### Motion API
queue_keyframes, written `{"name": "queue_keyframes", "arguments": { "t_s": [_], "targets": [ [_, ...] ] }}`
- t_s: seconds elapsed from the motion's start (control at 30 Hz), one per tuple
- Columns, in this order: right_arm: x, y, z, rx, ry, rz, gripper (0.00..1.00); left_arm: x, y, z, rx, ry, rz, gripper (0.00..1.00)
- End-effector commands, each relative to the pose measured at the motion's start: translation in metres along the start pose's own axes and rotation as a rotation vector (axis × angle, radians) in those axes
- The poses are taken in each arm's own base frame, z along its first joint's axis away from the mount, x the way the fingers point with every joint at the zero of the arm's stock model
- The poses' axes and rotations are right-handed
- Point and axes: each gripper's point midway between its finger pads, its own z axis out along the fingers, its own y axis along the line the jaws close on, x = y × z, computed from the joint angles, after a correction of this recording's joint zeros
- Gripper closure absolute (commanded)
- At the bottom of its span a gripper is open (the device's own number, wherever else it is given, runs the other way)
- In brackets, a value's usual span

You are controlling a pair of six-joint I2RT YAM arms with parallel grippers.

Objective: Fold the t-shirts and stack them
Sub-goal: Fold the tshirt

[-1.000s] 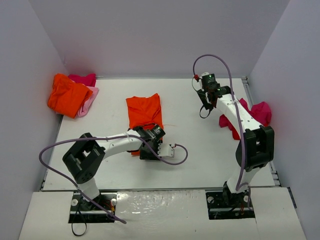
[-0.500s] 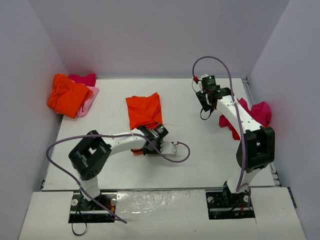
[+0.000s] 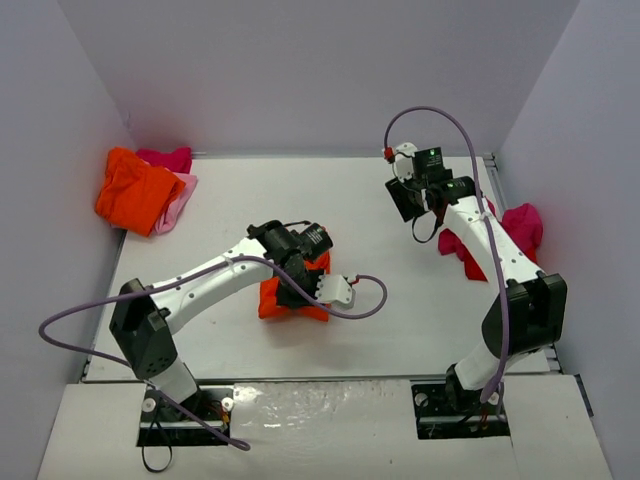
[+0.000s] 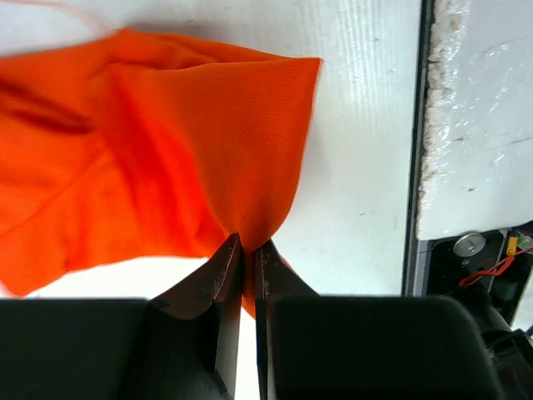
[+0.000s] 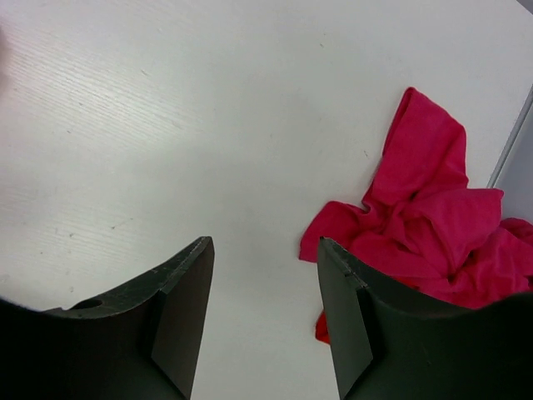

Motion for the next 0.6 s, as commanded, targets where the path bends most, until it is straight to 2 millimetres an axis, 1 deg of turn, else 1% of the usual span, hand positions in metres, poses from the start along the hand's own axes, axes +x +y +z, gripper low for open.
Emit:
{"name": "queue_keyframes", "arguments": {
  "t_s": [0.0,0.2,0.27,0.33,0.43,0.5,0.57],
  "targets": [
    [-0.04,-0.005,-0.012,-0.016,-0.112,0.007,0.5,0.007,0.016,-0.029,-0.092,0.033,0.015,1.0],
    [-0.047,-0.007,-0.011,-0.013,-0.12,-0.001,0.5,0.01,0.083,-0.028,-0.298,0.05,-0.011,1.0],
    [-0.049,-0.007,-0.011,-0.017,-0.124,-0.001,0.5,0.01,0.102,-0.027,-0.336,0.044,-0.029,1.0],
    [-0.051,-0.006,-0.008,-0.021,-0.125,-0.005,0.5,0.01,0.122,-0.021,-0.371,0.05,-0.041,1.0],
    [-0.051,-0.007,-0.003,-0.02,-0.116,-0.012,0.5,0.011,0.143,-0.02,-0.41,0.053,-0.039,1.0],
    [-0.05,-0.007,0.001,-0.018,-0.107,-0.021,0.5,0.012,0.151,-0.018,-0.414,0.059,-0.043,1.0],
    [-0.048,-0.008,0.004,-0.013,-0.097,-0.027,0.5,0.007,0.154,-0.024,-0.424,0.042,-0.041,1.0]
  ]
}}
